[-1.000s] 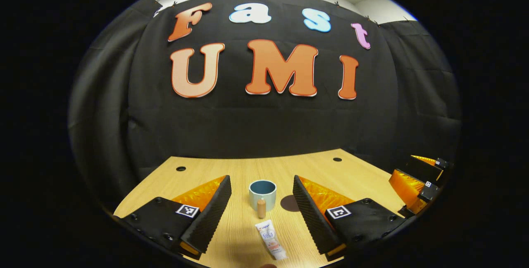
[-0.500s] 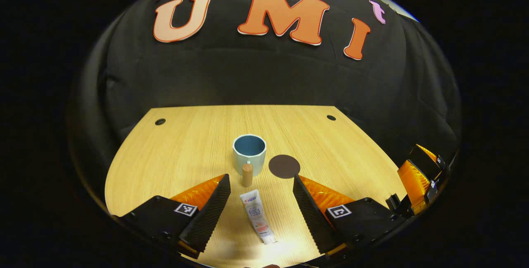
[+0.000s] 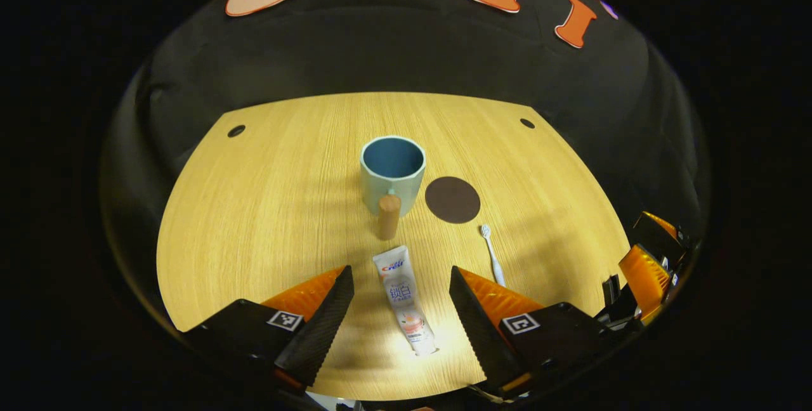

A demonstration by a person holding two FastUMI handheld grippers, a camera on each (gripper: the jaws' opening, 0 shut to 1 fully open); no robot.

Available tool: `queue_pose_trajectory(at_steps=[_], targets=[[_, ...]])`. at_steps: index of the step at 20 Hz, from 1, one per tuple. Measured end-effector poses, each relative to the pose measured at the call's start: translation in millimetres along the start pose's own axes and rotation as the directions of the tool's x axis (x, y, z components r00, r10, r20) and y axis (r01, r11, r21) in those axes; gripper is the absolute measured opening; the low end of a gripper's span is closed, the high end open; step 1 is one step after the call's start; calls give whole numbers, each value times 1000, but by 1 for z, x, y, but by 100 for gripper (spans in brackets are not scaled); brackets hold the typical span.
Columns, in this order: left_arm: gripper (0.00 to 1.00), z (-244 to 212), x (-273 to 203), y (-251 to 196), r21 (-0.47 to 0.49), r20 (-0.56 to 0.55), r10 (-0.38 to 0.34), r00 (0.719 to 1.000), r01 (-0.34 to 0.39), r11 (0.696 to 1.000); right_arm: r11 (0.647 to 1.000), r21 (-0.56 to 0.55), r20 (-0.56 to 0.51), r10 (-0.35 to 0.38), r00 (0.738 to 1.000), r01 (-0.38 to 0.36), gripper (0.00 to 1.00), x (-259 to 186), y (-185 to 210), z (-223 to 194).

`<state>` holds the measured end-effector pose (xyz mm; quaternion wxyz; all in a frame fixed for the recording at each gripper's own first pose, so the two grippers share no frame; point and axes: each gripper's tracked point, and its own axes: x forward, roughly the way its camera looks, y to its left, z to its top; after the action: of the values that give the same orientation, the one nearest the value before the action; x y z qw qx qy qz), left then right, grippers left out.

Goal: Put the toothbrush and toothpaste on the desktop into the cup, then pick up the cup and place it on the coaster on the desktop.

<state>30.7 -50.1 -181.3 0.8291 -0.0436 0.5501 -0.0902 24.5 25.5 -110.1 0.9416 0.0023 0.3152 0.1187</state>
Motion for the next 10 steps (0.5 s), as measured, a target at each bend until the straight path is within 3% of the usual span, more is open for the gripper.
queue_pose_trajectory(at_steps=[7, 8, 10], targets=[[98, -26, 20, 5, -43, -170, 0, 985, -8, 999, 999, -7, -191, 38, 981, -40, 91, 30, 12, -27], [94, -30, 23, 5, -56, -198, -2, 980, -9, 998, 999, -3, -213, 40, 976, -42, 91, 32, 13, -29], [98, -36, 28, 6, -71, -237, -4, 971, -13, 997, 999, 4, -251, 41, 967, -41, 89, 40, 13, -35]])
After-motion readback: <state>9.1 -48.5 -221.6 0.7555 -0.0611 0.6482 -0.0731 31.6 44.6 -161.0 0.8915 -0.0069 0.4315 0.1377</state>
